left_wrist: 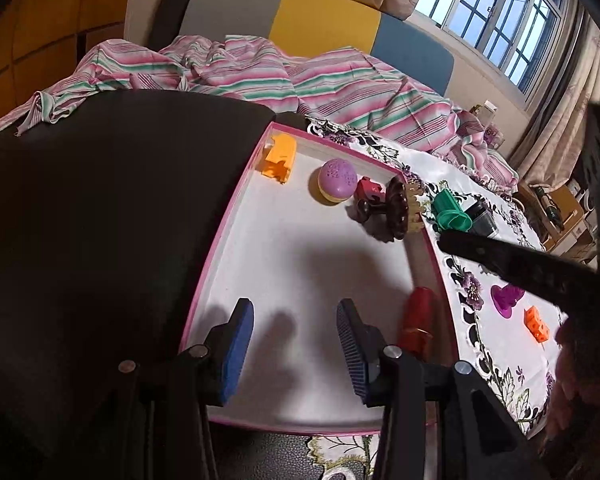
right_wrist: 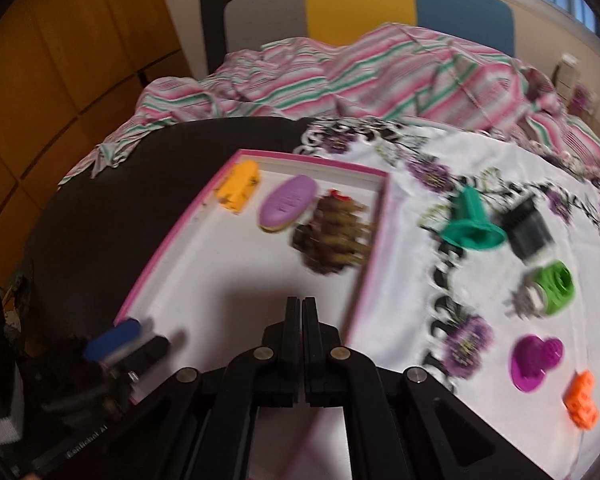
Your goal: Organize rigid objects
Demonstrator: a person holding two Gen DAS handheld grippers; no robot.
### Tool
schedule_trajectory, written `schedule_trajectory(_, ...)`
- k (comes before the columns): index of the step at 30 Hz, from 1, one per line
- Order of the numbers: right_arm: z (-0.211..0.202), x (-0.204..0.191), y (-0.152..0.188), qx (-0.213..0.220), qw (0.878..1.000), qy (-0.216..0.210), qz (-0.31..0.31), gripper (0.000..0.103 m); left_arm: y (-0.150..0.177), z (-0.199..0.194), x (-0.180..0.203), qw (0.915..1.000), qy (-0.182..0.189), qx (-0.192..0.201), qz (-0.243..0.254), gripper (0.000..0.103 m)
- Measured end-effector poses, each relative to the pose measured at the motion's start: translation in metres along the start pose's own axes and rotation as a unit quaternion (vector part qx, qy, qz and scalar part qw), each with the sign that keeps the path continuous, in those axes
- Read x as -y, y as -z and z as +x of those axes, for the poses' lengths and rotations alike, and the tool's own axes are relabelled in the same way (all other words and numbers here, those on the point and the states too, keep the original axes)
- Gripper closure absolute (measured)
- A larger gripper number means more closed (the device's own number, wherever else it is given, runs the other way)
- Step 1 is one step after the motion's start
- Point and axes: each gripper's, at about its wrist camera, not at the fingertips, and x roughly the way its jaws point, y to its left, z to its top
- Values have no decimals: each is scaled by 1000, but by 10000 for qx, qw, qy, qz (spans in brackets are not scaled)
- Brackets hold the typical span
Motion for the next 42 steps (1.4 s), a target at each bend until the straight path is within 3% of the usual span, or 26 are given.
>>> schedule_trajectory(17,65,-32,-24,-340,9987,91,-360,102,1,1,-6,9999,-66,-124,90,60)
schedule_trajectory(28,94,-36,-37,-527,9984,-14,-223,102,0,-2,-18,9997,-220,-107,44,60)
schedule_trajectory(31,98,-34,-38,-556,9979,-291,-178,94,-1,-4,-20,9998,-174,-102,7,60)
schedule_trajectory(32,97,-35,-37,-556,9978,-261,-232,83,-1,-4,-20,9998,-170,-104,-1,60)
schedule_trajectory(35,83,-38,-35,-361,9982,-200,-446,63,-1,-6,-19,9998,-160,-69,-10,60)
schedule_trajectory(42,44,-20,-34,48,9994,-203,-258,59,-1,-8,-18,9999,-153,-28,-48,60)
